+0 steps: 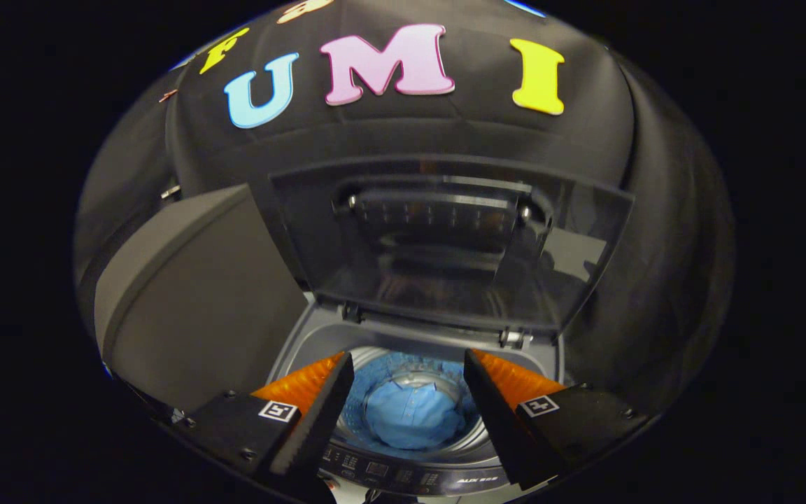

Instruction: Put the clothes into the washing machine and then close the washing machine lid.

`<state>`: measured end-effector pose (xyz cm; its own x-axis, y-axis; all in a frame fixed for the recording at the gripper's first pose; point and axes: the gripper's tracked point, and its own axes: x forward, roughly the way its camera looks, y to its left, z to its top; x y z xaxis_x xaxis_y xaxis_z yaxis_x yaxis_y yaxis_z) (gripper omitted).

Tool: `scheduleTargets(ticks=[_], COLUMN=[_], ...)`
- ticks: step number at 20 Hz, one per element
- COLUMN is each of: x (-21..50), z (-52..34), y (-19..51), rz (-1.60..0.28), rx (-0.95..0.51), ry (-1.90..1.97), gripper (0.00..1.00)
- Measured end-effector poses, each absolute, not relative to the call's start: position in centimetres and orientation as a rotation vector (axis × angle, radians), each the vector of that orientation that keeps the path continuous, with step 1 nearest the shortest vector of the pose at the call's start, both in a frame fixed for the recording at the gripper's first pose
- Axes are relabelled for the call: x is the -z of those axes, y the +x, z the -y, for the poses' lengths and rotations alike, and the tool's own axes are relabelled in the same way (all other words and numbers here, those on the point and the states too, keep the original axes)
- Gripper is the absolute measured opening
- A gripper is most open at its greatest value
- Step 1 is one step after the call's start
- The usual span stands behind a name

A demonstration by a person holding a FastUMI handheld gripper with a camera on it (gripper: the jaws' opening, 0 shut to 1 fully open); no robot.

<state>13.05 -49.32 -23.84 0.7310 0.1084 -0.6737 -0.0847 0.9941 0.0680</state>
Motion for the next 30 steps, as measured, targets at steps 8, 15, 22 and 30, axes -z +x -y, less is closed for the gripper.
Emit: scheduleTargets(ticks=[8,15,22,30], x=[12.3,14.1,16.9,17.1], z=[48.8,49.8,51.1,51.0], y=[20.4,28.3,29.1,28.7], rz=[-0.472,-0.524,-0.600,-0.608], rx=[-0.112,-0.061,-0.015,-0.040], ry=[0.054,0.077,0.137,0.121], gripper=[0.98,0.99,1.00,1.00])
